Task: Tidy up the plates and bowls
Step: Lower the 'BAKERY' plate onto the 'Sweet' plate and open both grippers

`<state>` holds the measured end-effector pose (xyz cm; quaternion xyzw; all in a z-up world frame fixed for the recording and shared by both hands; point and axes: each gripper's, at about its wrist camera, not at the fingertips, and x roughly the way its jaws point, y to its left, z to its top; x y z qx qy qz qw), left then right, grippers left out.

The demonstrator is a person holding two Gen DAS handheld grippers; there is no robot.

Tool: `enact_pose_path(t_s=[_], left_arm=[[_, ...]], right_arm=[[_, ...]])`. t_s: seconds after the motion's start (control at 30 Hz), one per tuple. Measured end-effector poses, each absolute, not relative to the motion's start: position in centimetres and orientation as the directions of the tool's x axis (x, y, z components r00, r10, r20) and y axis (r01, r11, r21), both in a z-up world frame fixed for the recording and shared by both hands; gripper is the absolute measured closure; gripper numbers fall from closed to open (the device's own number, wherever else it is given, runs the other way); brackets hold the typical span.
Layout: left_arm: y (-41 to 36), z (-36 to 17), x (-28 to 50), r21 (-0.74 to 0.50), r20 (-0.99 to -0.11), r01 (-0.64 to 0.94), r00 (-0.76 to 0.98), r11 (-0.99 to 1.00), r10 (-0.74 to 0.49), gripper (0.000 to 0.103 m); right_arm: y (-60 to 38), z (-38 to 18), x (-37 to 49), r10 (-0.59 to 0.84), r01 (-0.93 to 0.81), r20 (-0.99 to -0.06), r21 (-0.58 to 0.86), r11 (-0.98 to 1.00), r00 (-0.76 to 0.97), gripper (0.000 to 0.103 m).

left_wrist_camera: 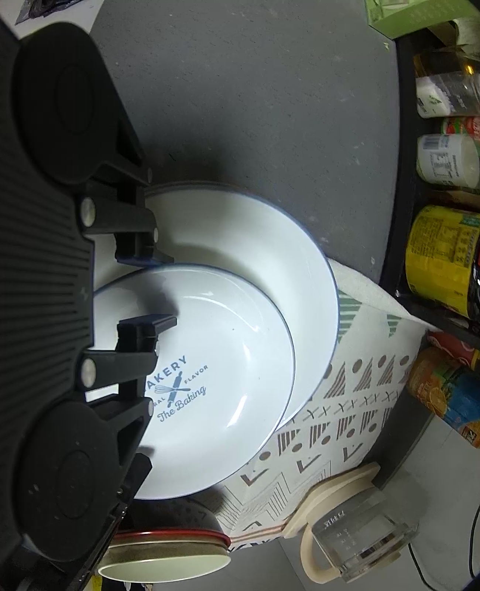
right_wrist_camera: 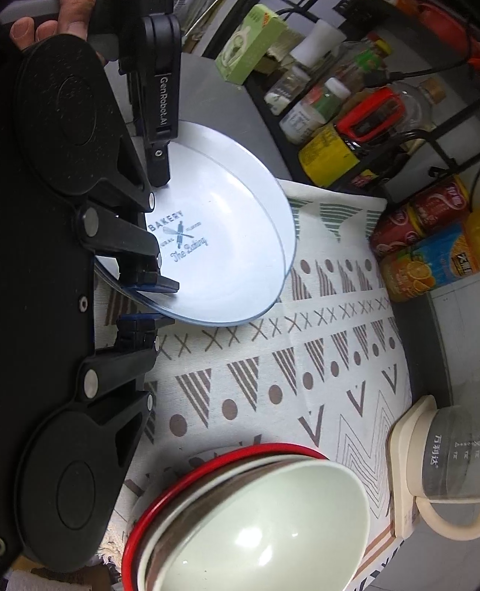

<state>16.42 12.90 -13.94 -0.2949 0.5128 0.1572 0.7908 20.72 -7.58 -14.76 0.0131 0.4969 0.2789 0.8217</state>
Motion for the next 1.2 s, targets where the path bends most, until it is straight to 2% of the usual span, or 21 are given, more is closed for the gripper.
enact_pose_path(t_s=[0.13, 0.27, 0.57, 0.8, 0.93, 1.07, 1.13, 1.2], left_arm=[[12.9, -13.9, 16.3, -0.298, -0.904, -0.553, 0.425, 0.778, -0.044, 0.079], [11.8, -13.7, 16.7, -0.203, -0.914, -0.522, 0.406, 0.829, 0.031, 0.079], [11.6, -12.4, 16.0, -0.191, -0.899, -0.545, 0.431, 0.816, 0.078, 0.076], [12.5, -11.0, 14.9, -0.197, -0.876, -0.579, 0.466, 0.791, 0.123, 0.066], [13.1, -10.4, 14.5, -0.178, -0.867, -0.610, 0.469, 0.772, 0.170, 0.060], [13.4, -10.6, 14.5, -0.182, -0.870, -0.622, 0.463, 0.762, 0.170, 0.059], [13.6, -10.7, 14.4, -0.181, -0.872, -0.639, 0.455, 0.748, 0.178, 0.059], [13.8, -11.0, 14.3, -0.178, -0.878, -0.655, 0.443, 0.735, 0.182, 0.058]], right_arm=[[-7.5, -15.3, 20.8, 0.476, -0.444, -0.812, 0.308, 0.841, 0.337, 0.093], [-7.3, -15.5, 20.8, 0.475, -0.451, -0.818, 0.308, 0.837, 0.324, 0.093], [-7.0, -15.6, 21.2, 0.484, -0.445, -0.818, 0.324, 0.835, 0.312, 0.092], [-6.4, -16.2, 21.7, 0.473, -0.457, -0.829, 0.311, 0.833, 0.298, 0.084], [-6.3, -17.0, 22.5, 0.486, -0.435, -0.839, 0.353, 0.829, 0.244, 0.081], [-6.1, -17.0, 22.8, 0.486, -0.433, -0.846, 0.362, 0.826, 0.219, 0.080], [-5.8, -16.7, 22.9, 0.466, -0.447, -0.858, 0.338, 0.828, 0.216, 0.073], [-5.7, -16.0, 22.9, 0.444, -0.460, -0.865, 0.304, 0.834, 0.234, 0.071]])
